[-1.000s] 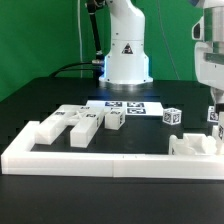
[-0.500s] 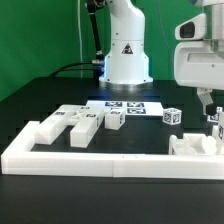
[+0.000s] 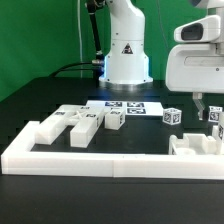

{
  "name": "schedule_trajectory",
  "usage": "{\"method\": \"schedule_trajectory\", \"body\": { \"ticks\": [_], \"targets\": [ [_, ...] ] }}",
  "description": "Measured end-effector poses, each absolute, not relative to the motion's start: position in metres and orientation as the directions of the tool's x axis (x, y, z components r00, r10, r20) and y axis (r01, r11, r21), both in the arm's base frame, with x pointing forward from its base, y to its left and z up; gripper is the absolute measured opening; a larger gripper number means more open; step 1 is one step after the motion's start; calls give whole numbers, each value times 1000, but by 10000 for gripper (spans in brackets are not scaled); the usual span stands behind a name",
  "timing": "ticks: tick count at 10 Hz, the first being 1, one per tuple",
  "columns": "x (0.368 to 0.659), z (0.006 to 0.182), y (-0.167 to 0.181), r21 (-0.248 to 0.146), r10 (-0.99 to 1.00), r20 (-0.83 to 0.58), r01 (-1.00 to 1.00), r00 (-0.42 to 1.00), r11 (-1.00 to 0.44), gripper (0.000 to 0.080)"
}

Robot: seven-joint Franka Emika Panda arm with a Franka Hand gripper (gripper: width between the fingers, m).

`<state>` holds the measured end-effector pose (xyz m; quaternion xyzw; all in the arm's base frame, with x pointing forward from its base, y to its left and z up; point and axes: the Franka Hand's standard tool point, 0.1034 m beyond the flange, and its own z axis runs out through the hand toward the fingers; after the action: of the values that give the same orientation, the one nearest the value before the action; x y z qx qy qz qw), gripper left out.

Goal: Assemble chair

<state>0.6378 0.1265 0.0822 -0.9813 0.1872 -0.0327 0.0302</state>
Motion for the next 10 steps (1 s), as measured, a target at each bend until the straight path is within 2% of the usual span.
{"method": "schedule_trajectory", "body": {
  "ticks": [3, 5, 7, 8, 10],
  "targets": [
    [638, 82, 124, -24, -47, 76, -45, 996, -999, 649],
    [639, 83, 124, -23, -32, 77, -30, 997, -999, 637],
    [639, 83, 124, -24, -41, 78, -40, 996, -999, 288],
    [639, 83, 125, -28, -76, 76, -74, 994, -997, 288],
    [639, 82, 124, -51, -321, 66, -318, 945, -947, 290]
  ]
}}
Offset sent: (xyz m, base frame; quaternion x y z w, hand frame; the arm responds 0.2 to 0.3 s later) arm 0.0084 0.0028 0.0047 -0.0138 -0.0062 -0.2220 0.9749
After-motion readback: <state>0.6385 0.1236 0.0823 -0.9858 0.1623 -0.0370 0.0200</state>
